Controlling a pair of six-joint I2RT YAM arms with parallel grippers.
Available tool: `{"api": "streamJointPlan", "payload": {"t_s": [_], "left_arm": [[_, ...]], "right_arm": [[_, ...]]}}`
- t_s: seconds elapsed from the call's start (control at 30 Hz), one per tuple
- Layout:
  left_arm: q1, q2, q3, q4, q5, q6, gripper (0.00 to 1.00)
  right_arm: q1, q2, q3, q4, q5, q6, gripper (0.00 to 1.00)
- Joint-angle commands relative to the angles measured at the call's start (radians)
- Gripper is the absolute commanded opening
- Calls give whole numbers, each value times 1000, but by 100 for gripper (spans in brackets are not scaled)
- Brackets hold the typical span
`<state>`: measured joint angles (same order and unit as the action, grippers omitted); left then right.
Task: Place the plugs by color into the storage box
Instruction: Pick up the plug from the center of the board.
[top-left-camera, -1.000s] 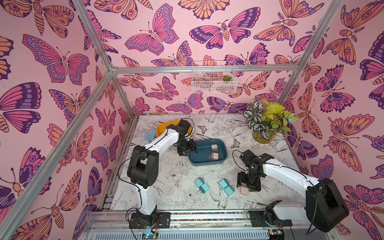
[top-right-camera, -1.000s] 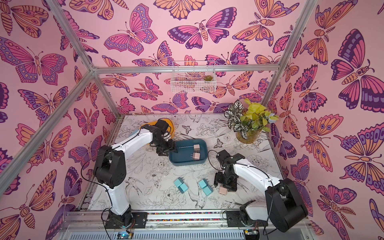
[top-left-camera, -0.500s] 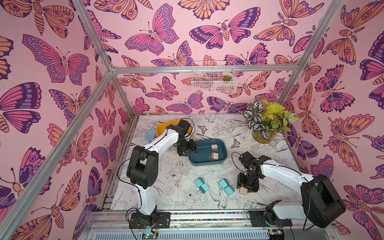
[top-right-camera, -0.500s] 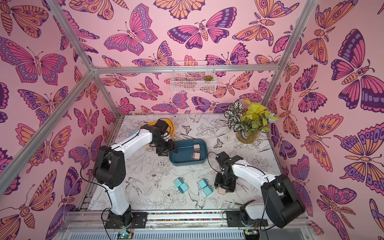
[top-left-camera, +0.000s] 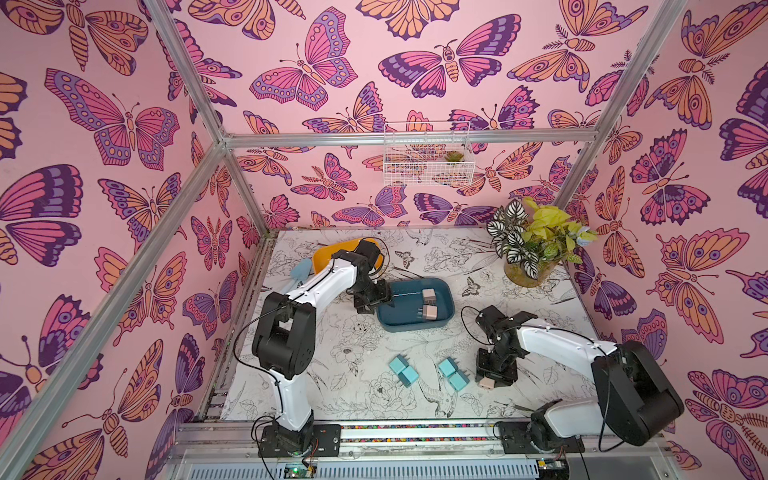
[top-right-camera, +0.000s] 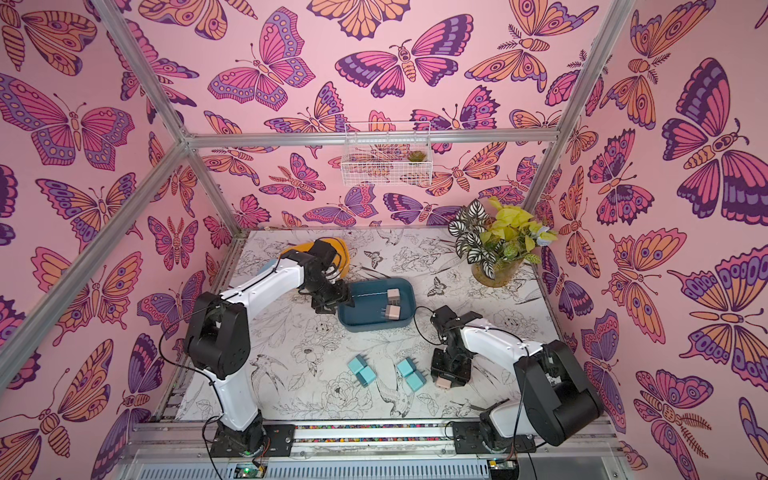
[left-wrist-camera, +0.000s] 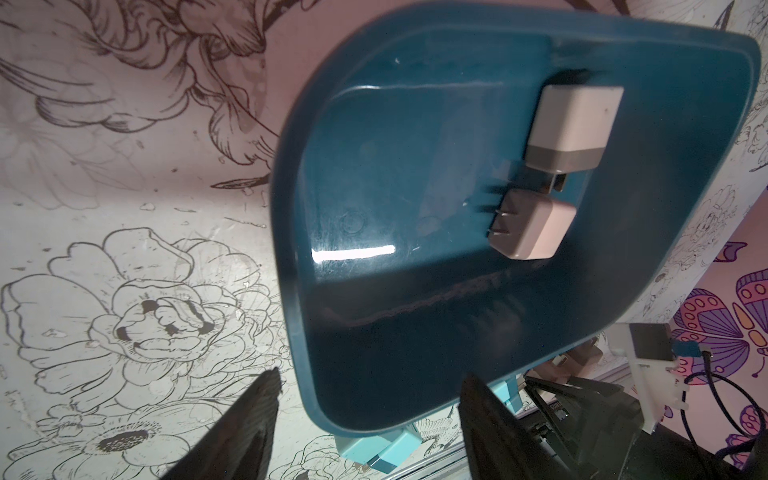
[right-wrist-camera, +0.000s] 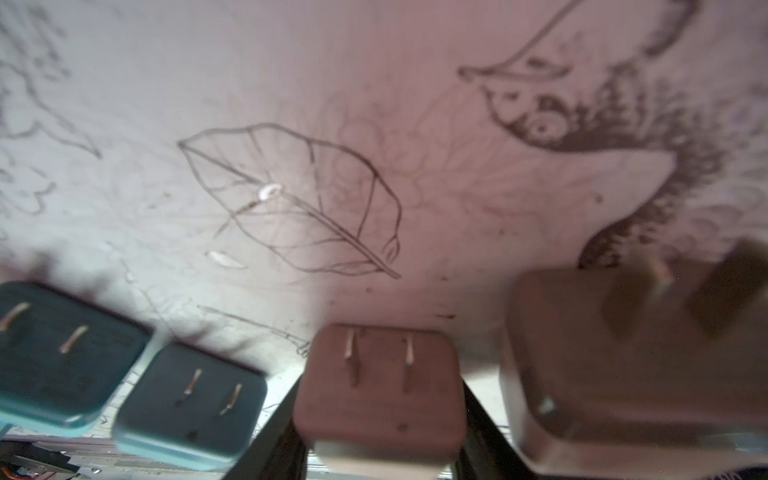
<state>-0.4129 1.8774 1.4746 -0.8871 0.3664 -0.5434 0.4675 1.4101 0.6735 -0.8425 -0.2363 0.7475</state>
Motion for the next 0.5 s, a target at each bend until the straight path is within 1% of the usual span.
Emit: {"api": "streamJointPlan", "payload": {"t_s": [0.0,0.07,0.2,0.47], "left_arm": [[-7,-31,-7,-3,-9,-9,71],[-7,-34,-4,-3,-10,-11,71],[-7,-37,3,-3,-11,-11,71],[-7,-43,21,-3,-11,-7,71]], "right_arm": [[7,13,36,-38,17,-36,50],[7,7,57,-58,21,-52,50],[8,-16,91,-104,44,-76,46],[8,-19,107,-118,52,-86,45]]}}
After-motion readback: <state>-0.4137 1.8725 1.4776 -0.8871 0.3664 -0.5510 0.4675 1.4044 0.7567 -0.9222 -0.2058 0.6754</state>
